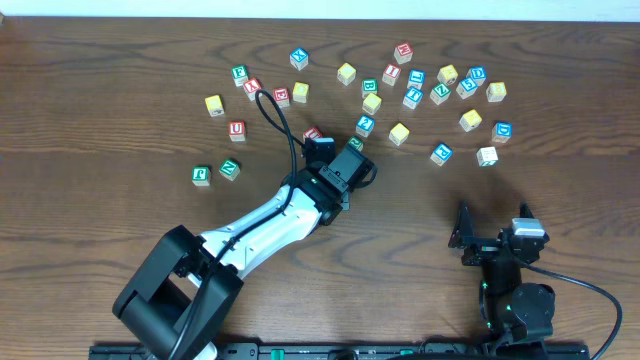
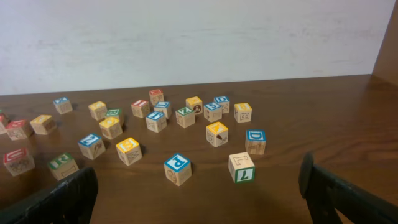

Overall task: Spell out AI2
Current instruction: 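Open the left gripper and release the I block next to A, then raise the left gripper and retract it back toward the left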

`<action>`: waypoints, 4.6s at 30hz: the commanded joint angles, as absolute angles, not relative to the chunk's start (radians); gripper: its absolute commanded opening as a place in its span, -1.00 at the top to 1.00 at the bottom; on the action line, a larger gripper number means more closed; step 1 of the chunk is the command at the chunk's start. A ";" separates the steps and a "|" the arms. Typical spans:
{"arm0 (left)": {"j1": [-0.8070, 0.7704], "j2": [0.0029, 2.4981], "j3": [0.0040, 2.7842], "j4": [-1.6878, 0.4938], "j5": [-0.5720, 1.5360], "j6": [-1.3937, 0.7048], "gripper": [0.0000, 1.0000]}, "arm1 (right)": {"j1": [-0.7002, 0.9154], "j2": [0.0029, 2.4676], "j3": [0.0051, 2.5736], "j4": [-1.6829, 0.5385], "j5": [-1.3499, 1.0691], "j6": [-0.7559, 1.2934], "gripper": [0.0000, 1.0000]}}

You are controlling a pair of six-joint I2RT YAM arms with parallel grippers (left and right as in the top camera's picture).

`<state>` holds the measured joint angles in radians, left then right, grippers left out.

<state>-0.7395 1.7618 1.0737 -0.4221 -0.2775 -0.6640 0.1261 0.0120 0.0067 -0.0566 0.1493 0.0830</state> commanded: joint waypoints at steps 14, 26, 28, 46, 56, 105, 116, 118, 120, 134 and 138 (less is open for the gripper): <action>-0.733 1.722 1.064 -0.385 -0.028 -0.389 0.10 | 0.116 0.007 0.006 -0.061 0.150 0.081 -0.99; -0.738 1.723 1.064 -0.457 0.060 -0.344 0.08 | 0.116 0.007 0.006 -0.061 0.150 0.081 -0.98; -0.738 1.725 1.064 -0.468 0.060 -0.337 0.08 | 0.116 0.007 0.006 -0.061 0.150 0.081 -0.99; -0.738 1.771 1.060 -0.421 0.060 -0.303 0.07 | 0.116 0.007 0.006 -0.061 0.150 0.081 -0.99; -0.738 1.788 1.060 -0.397 0.014 -0.305 0.07 | 0.116 0.007 0.006 -0.061 0.150 0.081 -0.99; -0.736 1.842 1.060 -0.360 -0.046 -0.337 0.08 | 0.116 0.007 0.006 -0.061 0.150 0.081 -0.99; -0.736 1.842 1.061 -0.342 -0.065 -0.337 0.08 | 0.116 0.007 0.006 -0.061 0.150 0.081 -0.99; -0.736 1.842 1.063 -0.341 -0.076 -0.337 0.08 | 0.116 0.007 0.006 -0.061 0.150 0.081 -0.98; -0.736 1.842 1.063 -0.334 -0.089 -0.337 0.08 | 0.116 0.007 0.006 -0.061 0.150 0.081 -0.99; -0.736 1.842 1.063 -0.326 -0.122 -0.337 0.08 | 0.116 0.007 0.006 -0.061 0.150 0.081 -0.99; -0.736 1.842 1.063 -0.326 -0.125 -0.338 0.09 | 0.116 0.007 0.006 -0.061 0.150 0.081 -0.99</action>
